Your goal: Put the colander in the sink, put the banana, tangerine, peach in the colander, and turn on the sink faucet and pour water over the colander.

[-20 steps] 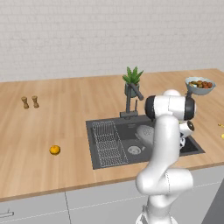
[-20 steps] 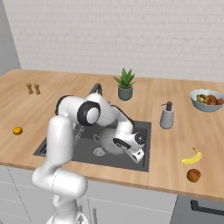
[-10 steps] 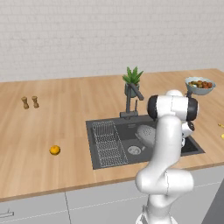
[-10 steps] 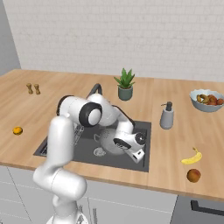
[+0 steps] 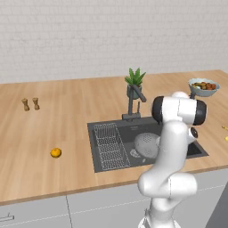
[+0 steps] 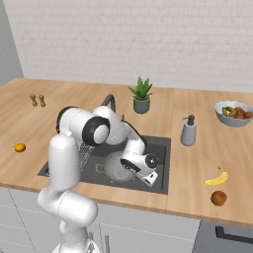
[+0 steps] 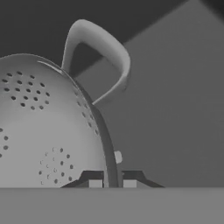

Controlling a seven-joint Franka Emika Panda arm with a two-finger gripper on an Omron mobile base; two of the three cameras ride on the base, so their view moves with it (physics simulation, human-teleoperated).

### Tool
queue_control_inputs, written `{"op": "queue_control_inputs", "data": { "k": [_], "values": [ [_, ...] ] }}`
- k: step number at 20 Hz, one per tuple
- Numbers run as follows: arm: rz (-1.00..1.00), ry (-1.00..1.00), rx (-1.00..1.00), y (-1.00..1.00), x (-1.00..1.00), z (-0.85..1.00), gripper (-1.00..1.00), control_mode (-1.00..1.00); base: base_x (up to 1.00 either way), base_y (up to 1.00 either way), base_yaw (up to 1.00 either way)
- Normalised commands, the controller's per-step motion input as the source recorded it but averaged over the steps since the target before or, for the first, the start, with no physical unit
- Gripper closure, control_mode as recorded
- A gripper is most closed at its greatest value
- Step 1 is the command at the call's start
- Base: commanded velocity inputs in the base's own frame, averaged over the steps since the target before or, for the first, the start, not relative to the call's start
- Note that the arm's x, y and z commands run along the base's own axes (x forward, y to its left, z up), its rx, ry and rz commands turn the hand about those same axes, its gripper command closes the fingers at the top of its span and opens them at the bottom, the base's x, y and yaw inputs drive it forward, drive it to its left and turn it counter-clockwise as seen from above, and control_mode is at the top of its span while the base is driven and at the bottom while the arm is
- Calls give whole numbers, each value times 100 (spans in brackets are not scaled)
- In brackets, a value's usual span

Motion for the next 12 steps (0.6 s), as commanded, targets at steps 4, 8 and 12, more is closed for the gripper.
{"op": "queue_control_inputs", "data": {
  "k": [4,8,12],
  "values": [
    [2,1,-2,45,15,0,100,-100,0,0,0],
    [0,8,-1,56,56,0,100,-100,0,0,0],
    [0,15,-5,46,55,-15,100,-100,0,0,0]
  ]
}}
